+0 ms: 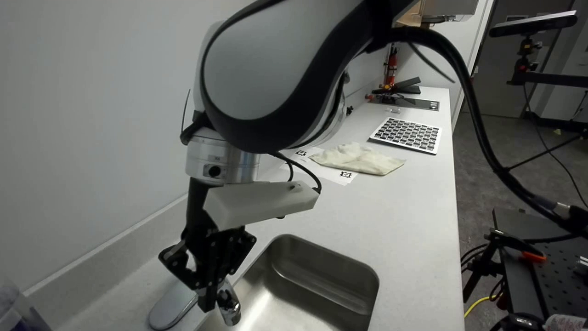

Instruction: Turn the tap nozzle from the left to the middle

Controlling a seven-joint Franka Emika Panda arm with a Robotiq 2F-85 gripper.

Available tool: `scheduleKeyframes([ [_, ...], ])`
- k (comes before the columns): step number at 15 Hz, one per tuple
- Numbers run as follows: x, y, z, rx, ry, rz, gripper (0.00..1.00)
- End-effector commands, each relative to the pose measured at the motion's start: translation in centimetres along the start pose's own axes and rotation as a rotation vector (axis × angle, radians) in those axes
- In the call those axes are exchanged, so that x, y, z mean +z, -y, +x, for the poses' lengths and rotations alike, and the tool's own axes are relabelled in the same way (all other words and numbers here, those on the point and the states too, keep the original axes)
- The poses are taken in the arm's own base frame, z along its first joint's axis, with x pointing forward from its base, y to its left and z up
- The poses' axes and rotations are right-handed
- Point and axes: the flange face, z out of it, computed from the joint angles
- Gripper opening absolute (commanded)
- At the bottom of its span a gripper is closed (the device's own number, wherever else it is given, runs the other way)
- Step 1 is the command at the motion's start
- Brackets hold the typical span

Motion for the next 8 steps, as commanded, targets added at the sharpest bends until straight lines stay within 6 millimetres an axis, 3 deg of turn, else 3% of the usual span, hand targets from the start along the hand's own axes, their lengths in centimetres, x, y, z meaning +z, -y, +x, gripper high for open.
scheduleKeyframes([
  [1,-0.7,-2.5,-1.0,0.04,0.015,-0.058,0.0],
  [8,-2.1,-5.7,-1.1,0.096,-0.019,-0.137,0.0],
])
